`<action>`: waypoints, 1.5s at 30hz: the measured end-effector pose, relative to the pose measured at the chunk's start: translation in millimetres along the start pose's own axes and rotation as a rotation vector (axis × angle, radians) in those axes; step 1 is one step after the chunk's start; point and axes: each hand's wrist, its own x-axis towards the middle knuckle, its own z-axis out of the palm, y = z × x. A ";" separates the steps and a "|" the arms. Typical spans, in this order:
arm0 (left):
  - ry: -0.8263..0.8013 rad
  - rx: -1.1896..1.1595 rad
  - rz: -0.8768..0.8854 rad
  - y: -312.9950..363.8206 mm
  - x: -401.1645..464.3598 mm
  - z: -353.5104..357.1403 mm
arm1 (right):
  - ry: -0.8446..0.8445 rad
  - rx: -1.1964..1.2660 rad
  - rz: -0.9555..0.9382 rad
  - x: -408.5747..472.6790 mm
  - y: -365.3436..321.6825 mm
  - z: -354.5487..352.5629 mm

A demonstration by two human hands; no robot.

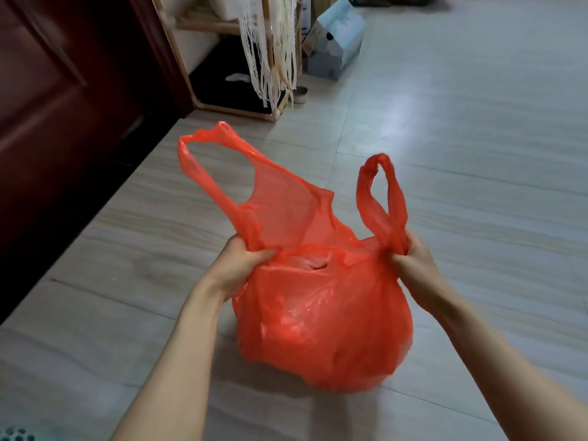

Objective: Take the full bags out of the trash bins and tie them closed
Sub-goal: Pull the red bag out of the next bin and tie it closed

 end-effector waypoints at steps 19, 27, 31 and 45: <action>0.247 -0.542 0.010 1.8 -5.6 27.4 | 0.255 -0.138 0.276 -1.1 24.4 23.8; 0.017 -0.079 0.023 -4.6 -15.9 12.6 | 0.380 0.022 0.481 8.5 24.0 25.1; 0.161 -0.222 -0.052 -14.3 -7.7 17.0 | 0.341 -0.014 0.499 9.6 19.7 27.9; 0.042 -0.670 -0.142 -11.1 -10.2 56.2 | 0.111 -0.374 0.448 -0.4 20.9 38.2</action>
